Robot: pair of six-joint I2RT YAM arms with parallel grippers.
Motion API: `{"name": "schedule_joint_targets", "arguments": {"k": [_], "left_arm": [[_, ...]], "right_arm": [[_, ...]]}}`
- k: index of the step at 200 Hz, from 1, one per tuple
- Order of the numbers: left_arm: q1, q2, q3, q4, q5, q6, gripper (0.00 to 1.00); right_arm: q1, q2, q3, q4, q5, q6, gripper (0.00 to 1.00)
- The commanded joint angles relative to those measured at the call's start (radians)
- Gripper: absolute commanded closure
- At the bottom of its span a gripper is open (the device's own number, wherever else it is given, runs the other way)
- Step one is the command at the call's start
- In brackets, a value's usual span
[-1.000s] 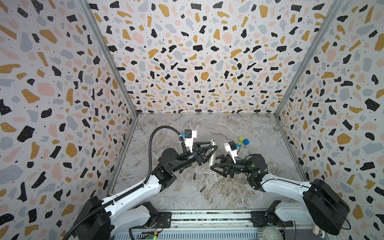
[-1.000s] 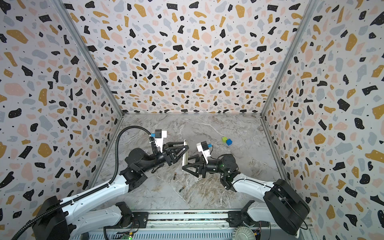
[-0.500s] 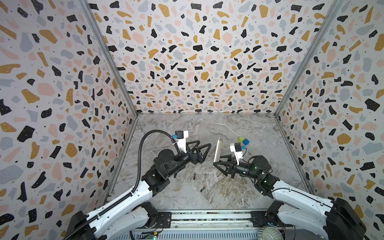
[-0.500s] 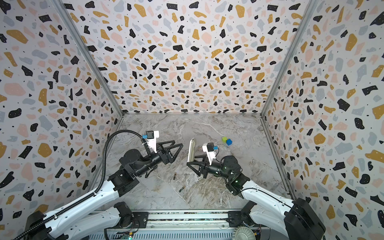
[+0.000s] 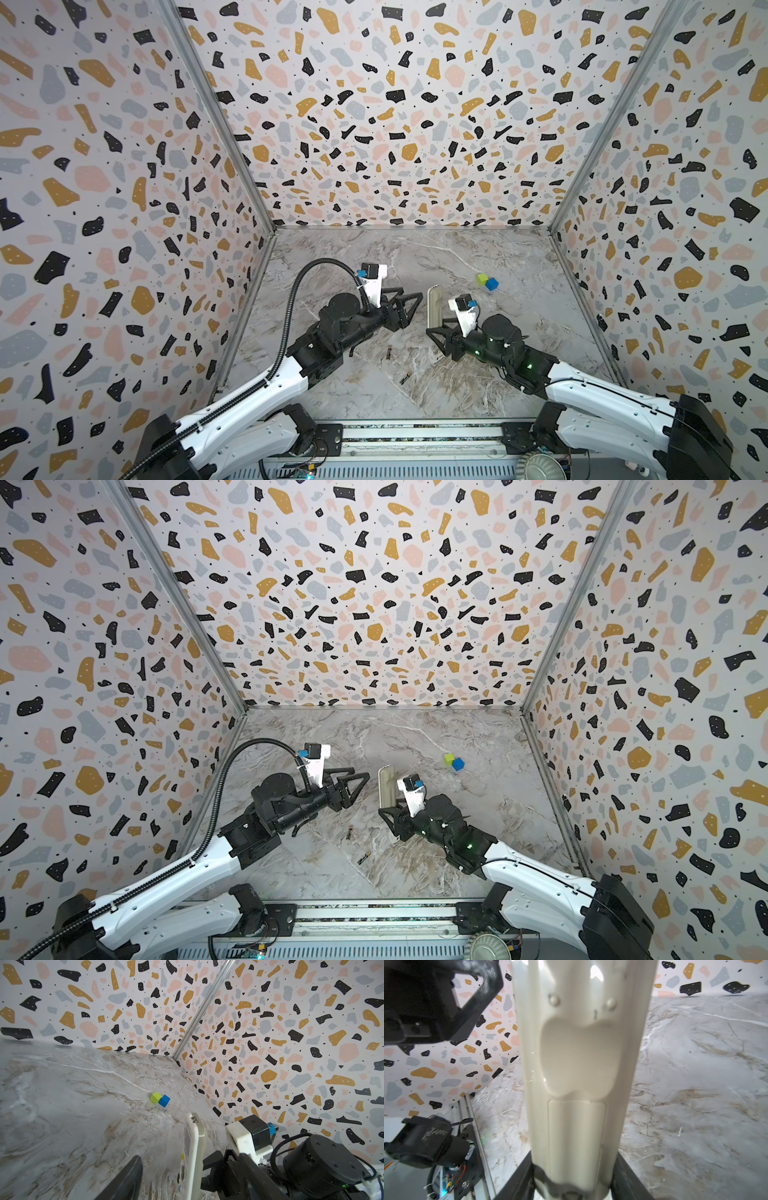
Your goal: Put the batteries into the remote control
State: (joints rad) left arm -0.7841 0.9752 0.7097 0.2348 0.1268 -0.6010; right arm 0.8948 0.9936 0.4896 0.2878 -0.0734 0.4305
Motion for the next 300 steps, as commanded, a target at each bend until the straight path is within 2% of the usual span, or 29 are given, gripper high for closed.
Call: {"name": "schedule_joint_targets", "arguments": {"k": [1,31,95,156,221,300], "left_arm": [[-0.017,0.034,0.000,0.054,-0.001,0.021,0.34],[-0.036,0.073,-0.004,0.097,-0.005,0.015,0.37],[-0.062,0.138,0.025,0.097,-0.092,0.018,0.46],[-0.080,0.210,0.027,0.140,-0.107,-0.012,0.52],[-0.082,0.274,0.051,0.159,-0.119,-0.027,0.64],[-0.084,0.264,0.068,0.126,-0.133,-0.004,0.62]], "right_arm": [[0.032,0.017,0.054,-0.024,0.082,-0.012,0.96],[0.062,0.060,0.077,-0.028,0.125,-0.010,0.96],[0.085,0.104,0.101,-0.008,0.132,-0.010,0.96],[0.089,0.121,0.107,0.005,0.136,-0.020,0.96],[0.091,0.116,0.097,0.009,0.138,-0.019,0.96],[0.098,0.119,0.078,0.008,0.162,-0.024,0.96]]}}
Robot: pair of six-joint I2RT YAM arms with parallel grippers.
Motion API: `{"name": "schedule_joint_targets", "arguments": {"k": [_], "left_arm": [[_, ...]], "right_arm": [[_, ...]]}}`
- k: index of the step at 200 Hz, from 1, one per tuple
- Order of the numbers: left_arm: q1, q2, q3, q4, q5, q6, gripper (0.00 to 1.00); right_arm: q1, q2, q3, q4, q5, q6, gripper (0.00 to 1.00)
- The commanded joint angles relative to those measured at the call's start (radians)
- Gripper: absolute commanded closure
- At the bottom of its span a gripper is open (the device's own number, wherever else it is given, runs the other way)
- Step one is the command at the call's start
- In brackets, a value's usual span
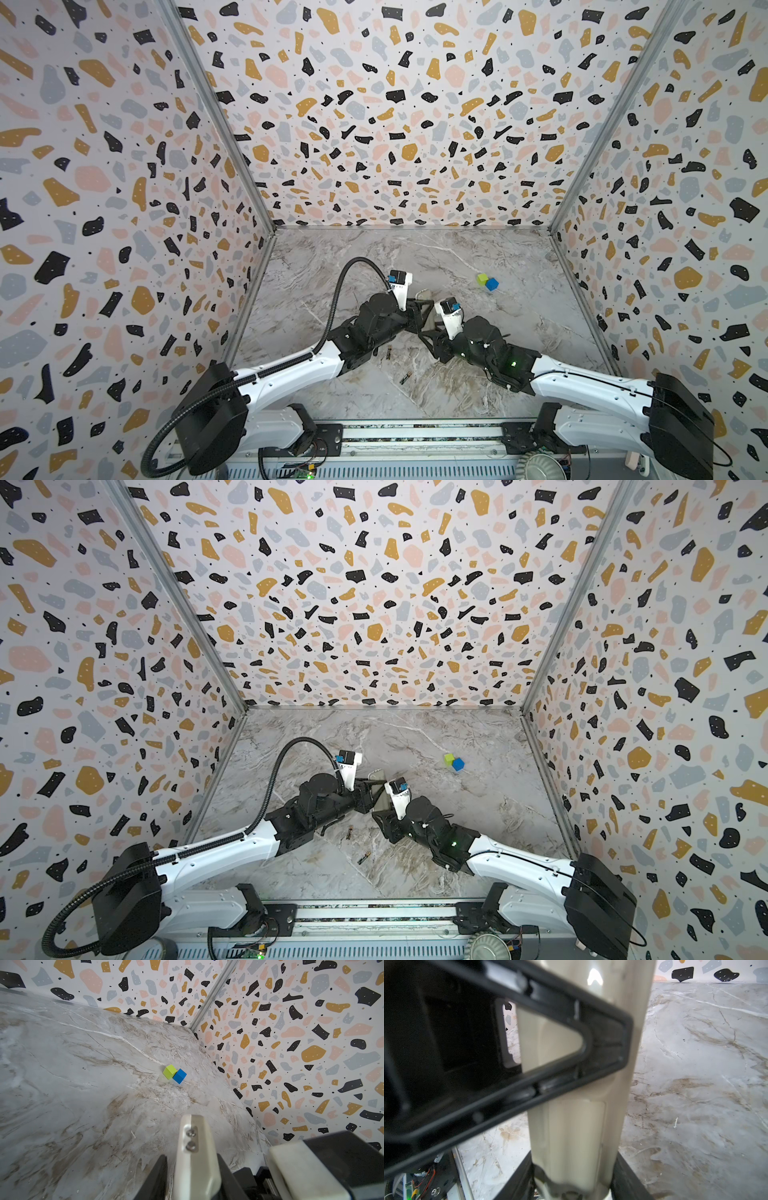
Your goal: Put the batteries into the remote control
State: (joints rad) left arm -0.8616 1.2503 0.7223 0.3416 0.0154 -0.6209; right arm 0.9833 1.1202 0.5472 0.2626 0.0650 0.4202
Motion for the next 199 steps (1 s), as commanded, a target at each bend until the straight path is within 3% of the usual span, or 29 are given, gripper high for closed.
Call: {"name": "schedule_joint_targets", "arguments": {"k": [1,57,166,199], "left_arm": [[-0.006,-0.011,0.055,0.019,-0.022,0.016,0.62],[-0.006,0.002,0.077,0.024,-0.020,0.025,0.54],[-0.005,0.022,0.075,0.002,-0.038,0.030,0.72],[-0.006,0.030,0.076,0.002,-0.037,0.031,0.81]], "right_arm": [[0.009,-0.006,0.020,0.033,0.023,-0.013,0.96],[0.013,-0.003,0.019,0.035,0.026,-0.014,0.96],[0.018,-0.013,0.016,0.039,0.031,-0.014,0.96],[0.018,-0.013,0.013,0.044,0.030,-0.015,0.96]]}}
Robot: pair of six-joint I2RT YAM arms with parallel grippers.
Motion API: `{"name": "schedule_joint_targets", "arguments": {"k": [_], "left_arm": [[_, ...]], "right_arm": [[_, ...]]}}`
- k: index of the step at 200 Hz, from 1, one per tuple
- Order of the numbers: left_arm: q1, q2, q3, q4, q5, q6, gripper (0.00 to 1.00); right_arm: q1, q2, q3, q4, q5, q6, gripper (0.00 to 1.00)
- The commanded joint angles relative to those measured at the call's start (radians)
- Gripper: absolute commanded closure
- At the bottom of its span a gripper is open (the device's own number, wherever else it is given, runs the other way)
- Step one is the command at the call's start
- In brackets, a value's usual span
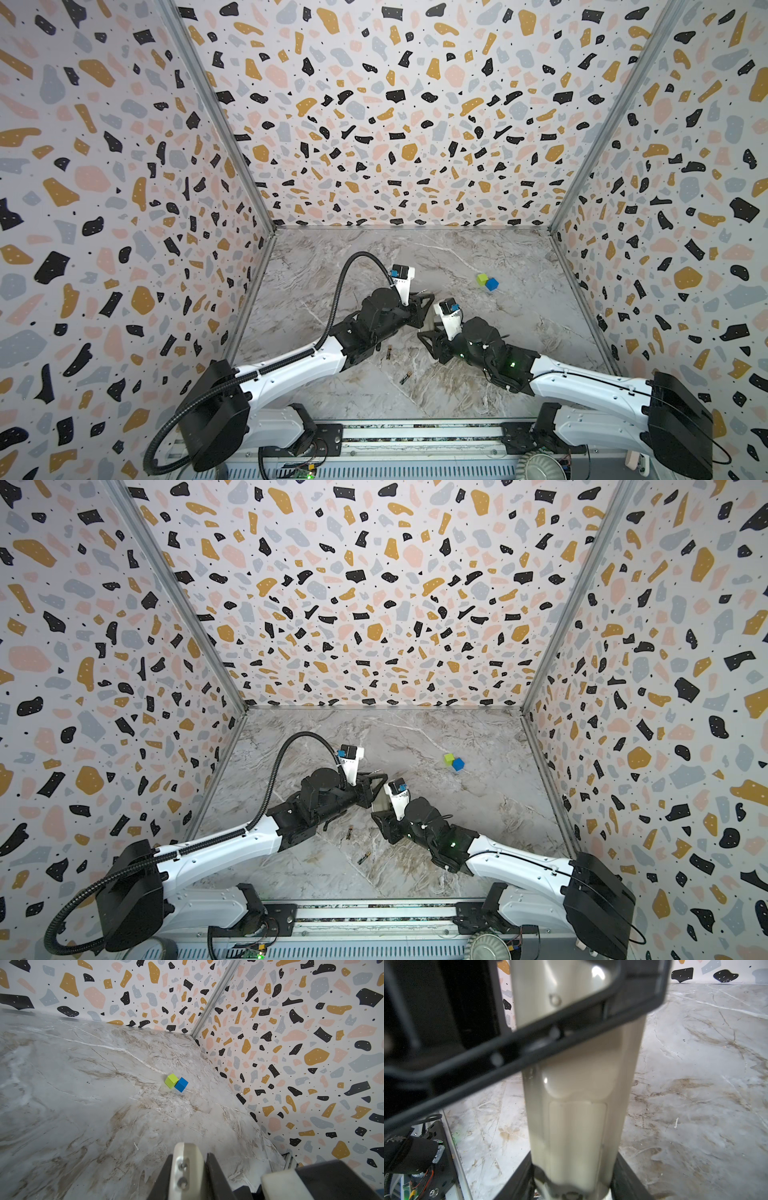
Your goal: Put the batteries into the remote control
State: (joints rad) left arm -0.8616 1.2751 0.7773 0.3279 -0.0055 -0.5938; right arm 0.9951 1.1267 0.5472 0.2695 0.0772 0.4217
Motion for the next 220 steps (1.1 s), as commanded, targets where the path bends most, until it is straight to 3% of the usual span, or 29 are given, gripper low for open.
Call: {"name": "schedule_joint_targets", "arguments": {"k": [1,27,69,124,176,200,220], "left_arm": [[-0.006,0.005,0.021,0.015,-0.015,0.004,0.81],[-0.006,0.014,0.023,0.013,-0.007,0.008,0.81],[-0.006,0.015,0.014,0.011,-0.008,0.011,0.72],[-0.006,0.019,0.011,0.004,-0.013,0.014,0.71],[-0.006,0.018,0.000,0.002,-0.007,0.018,0.85],[-0.006,0.015,0.000,0.004,-0.005,0.008,1.00],[-0.003,0.013,0.026,-0.050,-0.017,0.019,1.00]], "right_arm": [[0.006,-0.020,0.013,0.037,0.018,-0.017,0.96],[0.006,-0.022,0.010,0.046,0.015,-0.020,0.96],[0.006,-0.022,0.005,0.050,0.018,-0.024,0.96],[0.006,-0.019,0.004,0.058,0.019,-0.026,0.96],[0.006,-0.030,0.000,0.066,0.017,-0.033,0.95],[0.007,-0.030,-0.003,0.088,-0.032,-0.076,0.85],[0.026,-0.051,0.000,0.083,-0.046,-0.146,0.56]]}}
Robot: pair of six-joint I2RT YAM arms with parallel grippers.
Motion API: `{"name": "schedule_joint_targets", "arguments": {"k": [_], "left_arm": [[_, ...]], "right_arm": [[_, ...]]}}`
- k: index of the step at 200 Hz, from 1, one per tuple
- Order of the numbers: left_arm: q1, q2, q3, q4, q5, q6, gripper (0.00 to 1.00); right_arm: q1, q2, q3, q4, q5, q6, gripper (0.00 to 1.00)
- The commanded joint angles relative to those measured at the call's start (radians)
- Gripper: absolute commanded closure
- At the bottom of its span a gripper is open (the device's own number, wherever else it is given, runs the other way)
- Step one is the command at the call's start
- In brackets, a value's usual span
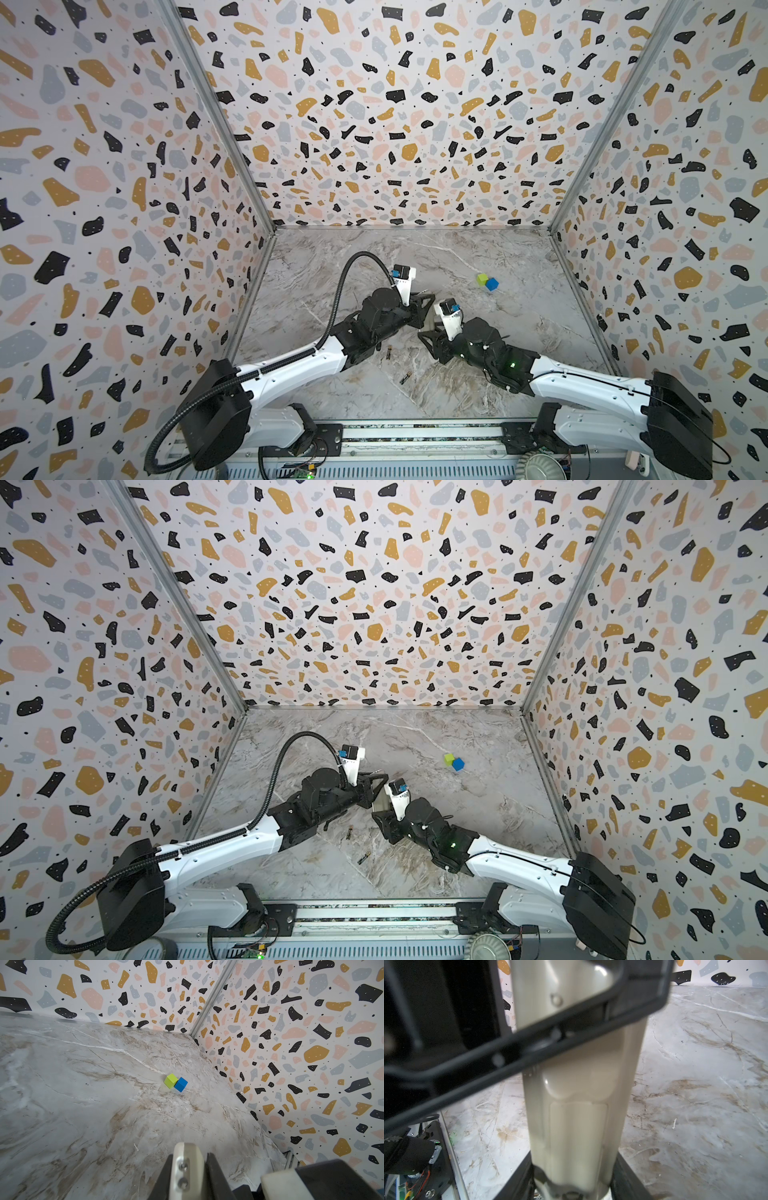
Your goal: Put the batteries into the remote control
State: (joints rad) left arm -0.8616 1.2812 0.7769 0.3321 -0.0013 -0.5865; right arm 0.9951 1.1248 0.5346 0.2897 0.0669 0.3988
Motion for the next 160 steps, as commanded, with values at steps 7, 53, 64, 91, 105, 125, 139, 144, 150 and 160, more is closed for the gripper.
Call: {"name": "schedule_joint_targets", "arguments": {"k": [7,53,64,91,105,125,139,144,150,160], "left_arm": [[0.003,0.006,0.038,-0.074,-0.022,0.019,1.00],[0.078,-0.049,0.028,-0.190,0.081,0.030,1.00],[0.109,-0.071,0.007,-0.190,0.148,0.024,1.00],[0.168,-0.119,-0.033,-0.204,0.283,0.026,1.00],[0.188,-0.137,-0.051,-0.203,0.339,0.022,1.00],[0.206,-0.154,-0.079,-0.184,0.412,0.007,1.00],[0.215,-0.168,-0.093,-0.178,0.447,-0.001,1.00],[0.218,-0.174,-0.099,-0.173,0.457,-0.006,1.00],[0.221,-0.181,-0.108,-0.165,0.468,-0.014,1.00],[0.225,-0.192,-0.120,-0.151,0.486,-0.026,1.00]], "right_arm": [[0.036,-0.060,0.015,0.047,-0.023,-0.148,0.41],[0.061,-0.190,-0.014,-0.039,0.008,-0.293,0.11],[0.074,-0.232,-0.023,-0.060,0.009,-0.345,0.13],[0.116,-0.297,-0.035,-0.100,0.009,-0.481,0.17],[0.144,-0.300,-0.027,-0.117,-0.013,-0.575,0.20],[0.184,-0.280,-0.011,-0.134,0.012,-0.680,0.21],[0.189,-0.257,0.007,-0.155,0.013,-0.722,0.22],[0.189,-0.250,0.012,-0.159,0.010,-0.735,0.22],[0.188,-0.243,0.017,-0.164,0.007,-0.749,0.22],[0.191,-0.233,0.023,-0.165,-0.004,-0.773,0.24]]}}
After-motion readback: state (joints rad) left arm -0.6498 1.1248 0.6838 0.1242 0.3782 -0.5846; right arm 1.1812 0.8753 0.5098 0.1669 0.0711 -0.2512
